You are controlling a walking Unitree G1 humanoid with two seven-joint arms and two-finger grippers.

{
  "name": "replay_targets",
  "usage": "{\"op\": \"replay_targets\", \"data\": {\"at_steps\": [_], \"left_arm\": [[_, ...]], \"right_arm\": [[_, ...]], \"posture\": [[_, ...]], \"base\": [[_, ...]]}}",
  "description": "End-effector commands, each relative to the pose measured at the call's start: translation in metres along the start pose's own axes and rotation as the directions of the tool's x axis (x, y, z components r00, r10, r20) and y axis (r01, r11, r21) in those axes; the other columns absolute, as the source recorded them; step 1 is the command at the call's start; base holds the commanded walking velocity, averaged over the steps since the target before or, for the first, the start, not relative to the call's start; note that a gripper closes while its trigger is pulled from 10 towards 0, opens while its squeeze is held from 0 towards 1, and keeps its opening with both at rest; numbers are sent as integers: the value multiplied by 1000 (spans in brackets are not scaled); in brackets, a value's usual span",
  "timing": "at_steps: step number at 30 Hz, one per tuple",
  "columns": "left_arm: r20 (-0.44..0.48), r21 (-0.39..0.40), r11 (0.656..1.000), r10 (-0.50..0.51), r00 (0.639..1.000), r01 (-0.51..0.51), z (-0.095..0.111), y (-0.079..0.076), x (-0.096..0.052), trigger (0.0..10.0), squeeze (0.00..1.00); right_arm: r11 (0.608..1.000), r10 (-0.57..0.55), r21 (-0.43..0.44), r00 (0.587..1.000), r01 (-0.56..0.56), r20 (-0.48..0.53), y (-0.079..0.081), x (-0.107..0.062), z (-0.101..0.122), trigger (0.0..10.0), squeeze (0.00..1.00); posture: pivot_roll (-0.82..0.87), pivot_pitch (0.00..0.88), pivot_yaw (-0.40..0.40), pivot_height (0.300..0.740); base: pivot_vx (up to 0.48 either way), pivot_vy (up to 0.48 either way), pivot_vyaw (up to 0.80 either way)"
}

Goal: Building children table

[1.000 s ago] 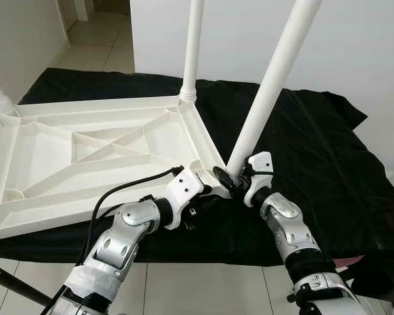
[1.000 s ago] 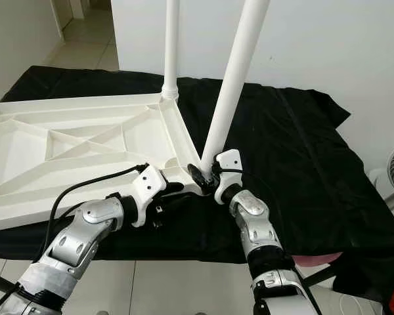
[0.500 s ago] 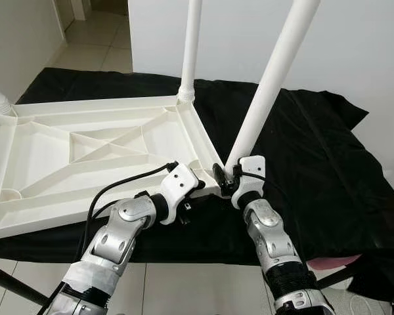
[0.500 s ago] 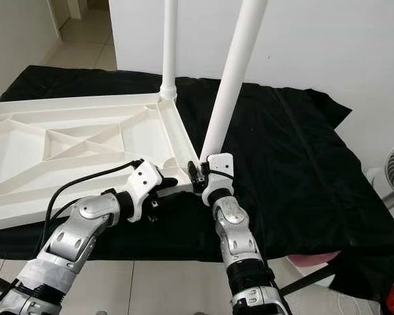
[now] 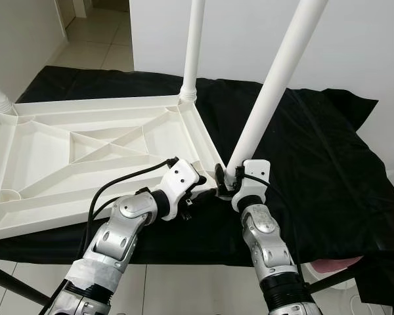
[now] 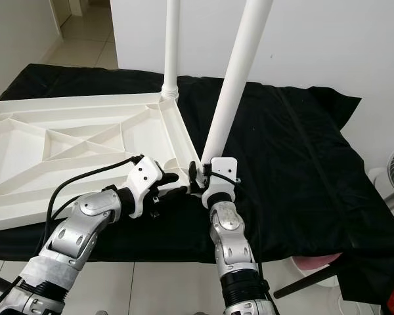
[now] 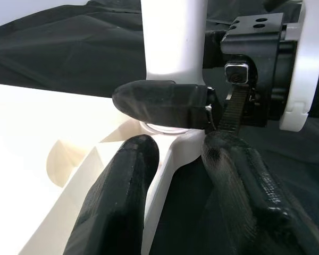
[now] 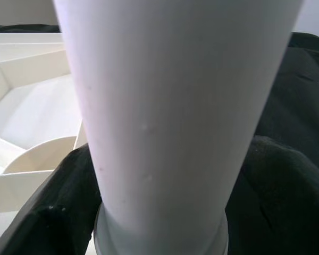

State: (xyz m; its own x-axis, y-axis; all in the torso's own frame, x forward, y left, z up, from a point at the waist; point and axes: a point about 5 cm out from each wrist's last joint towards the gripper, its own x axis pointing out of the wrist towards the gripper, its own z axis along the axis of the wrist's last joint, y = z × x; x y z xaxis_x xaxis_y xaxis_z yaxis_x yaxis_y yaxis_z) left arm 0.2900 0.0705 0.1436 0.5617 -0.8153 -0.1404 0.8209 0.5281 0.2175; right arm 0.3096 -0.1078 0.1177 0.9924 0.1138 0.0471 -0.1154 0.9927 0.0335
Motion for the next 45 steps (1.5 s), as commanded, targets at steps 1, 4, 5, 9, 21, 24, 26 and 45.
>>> {"op": "replay_targets", "data": {"at_steps": [1,4,5,9,21,24,26,45], "left_arm": [[-17,-3,992,128,992,-128,-3,7,1,10000,0],[-19,-2,993,120,993,-120,-3,6,1,10000,0],[-19,-2,993,120,993,-120,-3,6,1,10000,0],[-21,-4,993,116,993,-116,-3,6,1,10000,0],[-23,2,996,92,996,-92,-1,6,-1,10000,0],[-26,3,995,96,995,-96,-1,7,-2,10000,0],[-28,4,995,97,995,-97,-2,7,-3,10000,0],[-26,-3,997,74,997,-74,-1,3,1,10000,0]], "right_arm": [[1000,18,-9,1000,-18,-23,-4,-1,-2,10000,0],[993,119,-25,992,-120,-34,-8,3,1,10000,0],[993,119,-25,992,-120,-34,-8,3,1,10000,0],[982,185,-39,982,-187,-40,-15,8,4,10000,0],[858,495,-129,868,-497,-52,-19,22,11,10000,0],[827,538,-145,839,-544,-78,-21,23,9,10000,0],[816,552,-149,829,-558,-86,-22,23,9,10000,0],[798,580,-126,808,-589,-105,-33,20,-3,3490,0]], "posture": [[-43,8,-85,740],[-43,10,-80,740],[-43,10,-80,740],[-34,11,-76,740],[11,13,-52,740],[16,10,-49,740],[18,12,-50,740],[-54,7,-51,740]], "base": [[0,0,0],[0,0,0],[0,0,0],[0,0,0],[0,0,0],[0,0,0],[0,0,0],[0,0,0]]}}
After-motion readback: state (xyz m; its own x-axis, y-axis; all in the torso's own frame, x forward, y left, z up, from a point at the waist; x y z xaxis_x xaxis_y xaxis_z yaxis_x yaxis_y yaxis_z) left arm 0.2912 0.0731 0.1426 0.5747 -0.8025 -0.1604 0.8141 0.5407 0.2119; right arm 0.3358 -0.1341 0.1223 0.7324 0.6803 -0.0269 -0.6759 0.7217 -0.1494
